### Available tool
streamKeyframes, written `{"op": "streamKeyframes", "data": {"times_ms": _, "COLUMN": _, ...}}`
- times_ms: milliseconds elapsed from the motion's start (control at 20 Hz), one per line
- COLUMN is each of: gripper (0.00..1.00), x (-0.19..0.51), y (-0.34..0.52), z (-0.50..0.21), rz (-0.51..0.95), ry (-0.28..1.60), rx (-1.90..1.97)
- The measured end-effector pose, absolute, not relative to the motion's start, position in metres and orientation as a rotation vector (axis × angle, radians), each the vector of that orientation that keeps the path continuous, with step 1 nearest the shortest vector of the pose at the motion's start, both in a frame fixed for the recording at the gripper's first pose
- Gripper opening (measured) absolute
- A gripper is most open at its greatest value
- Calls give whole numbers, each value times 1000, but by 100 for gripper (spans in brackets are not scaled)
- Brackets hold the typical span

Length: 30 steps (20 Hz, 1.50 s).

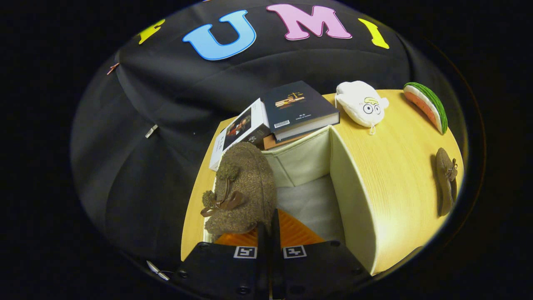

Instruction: Open the storage box then place both shoes into the box .Put the left shoe in first, then the right shoe, with the right side of both shoes facing outward in a uniform manner.

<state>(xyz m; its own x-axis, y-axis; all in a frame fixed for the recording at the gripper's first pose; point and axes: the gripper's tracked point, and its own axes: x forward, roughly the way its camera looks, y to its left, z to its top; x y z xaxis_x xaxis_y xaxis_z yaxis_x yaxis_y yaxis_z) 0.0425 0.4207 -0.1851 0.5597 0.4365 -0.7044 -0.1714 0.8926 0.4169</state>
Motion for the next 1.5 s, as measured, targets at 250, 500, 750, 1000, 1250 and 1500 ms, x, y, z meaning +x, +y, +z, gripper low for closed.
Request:
{"op": "streamKeyframes", "data": {"times_ms": 250, "gripper": 37, "x": 31, "y": 423, "z": -178, "rz": 429, "ry": 957, "rx": 326}}
{"op": "streamKeyframes", "data": {"times_ms": 500, "gripper": 98, "x": 41, "y": 404, "z": -115, "rz": 513, "ry": 788, "rx": 321}}
{"op": "streamKeyframes", "data": {"times_ms": 750, "gripper": 98, "x": 56, "y": 330, "z": -52, "rz": 506, "ry": 592, "rx": 244}}
{"op": "streamKeyframes", "data": {"times_ms": 1000, "gripper": 98, "x": 72, "y": 205, "z": -31, "rz": 384, "ry": 476, "rx": 168}}
{"op": "streamKeyframes", "data": {"times_ms": 1250, "gripper": 98, "x": 74, "y": 75, "z": -61, "rz": 262, "ry": 479, "rx": 71}}
{"op": "streamKeyframes", "data": {"times_ms": 1500, "gripper": 98, "x": 64, "y": -21, "z": -143, "rz": 204, "ry": 616, "rx": -16}}
